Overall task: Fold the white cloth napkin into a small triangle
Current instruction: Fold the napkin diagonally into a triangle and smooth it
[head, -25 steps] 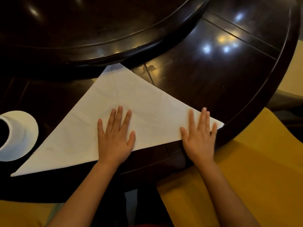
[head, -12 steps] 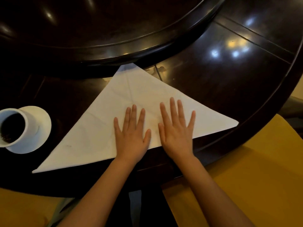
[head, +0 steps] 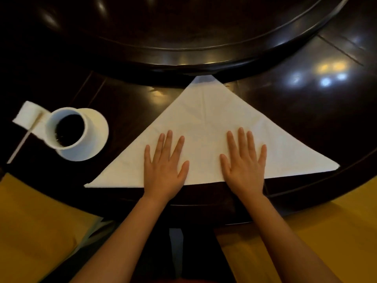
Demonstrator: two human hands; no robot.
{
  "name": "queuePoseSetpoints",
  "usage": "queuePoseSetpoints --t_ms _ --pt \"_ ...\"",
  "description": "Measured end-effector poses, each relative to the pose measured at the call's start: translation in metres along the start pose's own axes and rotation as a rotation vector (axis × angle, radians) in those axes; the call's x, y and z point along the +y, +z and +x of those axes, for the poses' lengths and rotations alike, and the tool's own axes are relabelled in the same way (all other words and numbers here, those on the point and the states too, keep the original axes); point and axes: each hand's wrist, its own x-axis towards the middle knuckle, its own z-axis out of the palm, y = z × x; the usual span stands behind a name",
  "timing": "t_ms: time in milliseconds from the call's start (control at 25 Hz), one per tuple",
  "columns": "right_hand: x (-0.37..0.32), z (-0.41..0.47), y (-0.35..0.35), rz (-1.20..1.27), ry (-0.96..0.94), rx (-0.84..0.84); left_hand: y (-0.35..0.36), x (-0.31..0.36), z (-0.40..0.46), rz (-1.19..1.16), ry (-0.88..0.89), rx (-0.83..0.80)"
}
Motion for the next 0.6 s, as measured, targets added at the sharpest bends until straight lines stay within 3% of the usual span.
queuePoseSetpoints --t_ms 200,400,520,600 --pt "-0.001 -0.001 0.000 0.017 0.028 0.049 -0.004 -0.073 -0.034 -0.046 -0.046 -0.002" --pt "-0.001 -0.011 -0.006 -0.002 0.012 -0.031 -0.008 -0.106 -0.063 -0.059 -0.116 0.004" --pt "-0.007 -0.026 -0.013 0.011 0.037 -0.086 -0.014 -0.091 -0.068 -0.136 -0.363 0.094" --pt "-0.020 -0.028 -0.016 -0.003 -0.088 -0.044 -0.017 -0.049 -0.049 -0.231 -0.339 0.174"
